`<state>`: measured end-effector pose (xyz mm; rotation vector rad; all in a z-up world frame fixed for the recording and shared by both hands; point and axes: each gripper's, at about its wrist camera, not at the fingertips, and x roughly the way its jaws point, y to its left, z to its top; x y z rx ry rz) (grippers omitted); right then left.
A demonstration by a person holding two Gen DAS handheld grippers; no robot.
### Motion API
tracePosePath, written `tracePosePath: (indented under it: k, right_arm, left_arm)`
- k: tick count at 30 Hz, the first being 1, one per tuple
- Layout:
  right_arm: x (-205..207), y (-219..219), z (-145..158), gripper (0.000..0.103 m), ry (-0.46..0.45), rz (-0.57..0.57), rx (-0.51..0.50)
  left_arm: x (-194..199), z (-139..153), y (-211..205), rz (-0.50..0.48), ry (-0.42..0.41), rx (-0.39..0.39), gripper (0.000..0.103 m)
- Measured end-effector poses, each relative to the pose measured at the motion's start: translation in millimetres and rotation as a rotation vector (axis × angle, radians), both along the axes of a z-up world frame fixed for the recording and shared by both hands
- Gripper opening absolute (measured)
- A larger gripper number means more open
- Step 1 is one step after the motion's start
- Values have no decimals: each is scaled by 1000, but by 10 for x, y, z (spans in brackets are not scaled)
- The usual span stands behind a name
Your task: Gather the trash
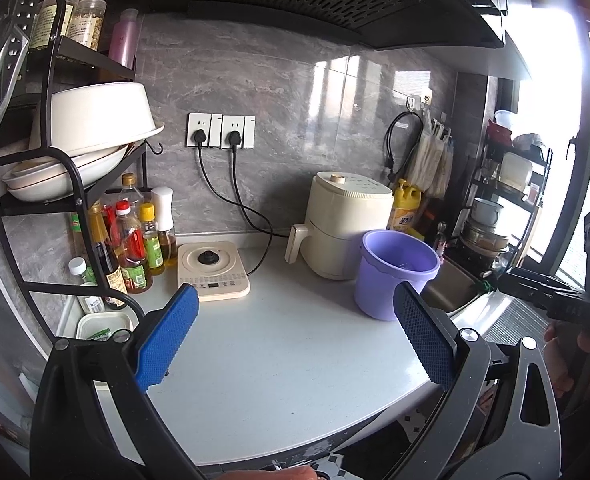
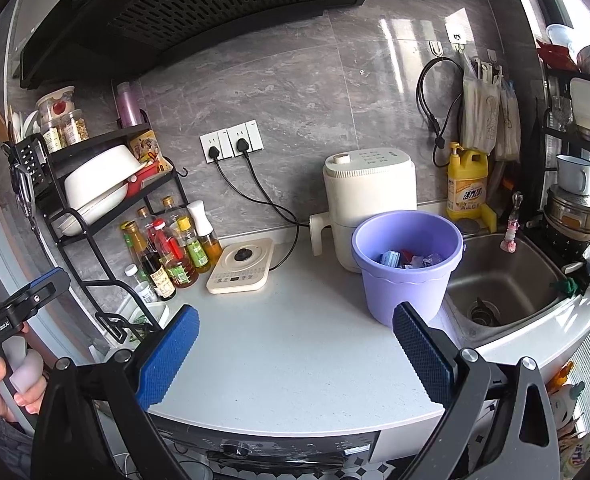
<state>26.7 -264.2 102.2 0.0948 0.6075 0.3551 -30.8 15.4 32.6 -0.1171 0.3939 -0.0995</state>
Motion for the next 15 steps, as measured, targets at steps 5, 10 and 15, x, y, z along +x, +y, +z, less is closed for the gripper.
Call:
tracePosePath:
  k: [5,10,15]
  right_arm:
    - [-1,3,10,95,-3,-4,2]
    - [-24,-3,-2,95,-1,-4,-10]
    - [0,-50,-15,95,7,-22,-19]
  left_arm:
    - [9,-4,-10,-3,-2,-5,97]
    - [55,-34,-26,4,3,-2,97]
    - [126,-60,2,3,8,-16,97]
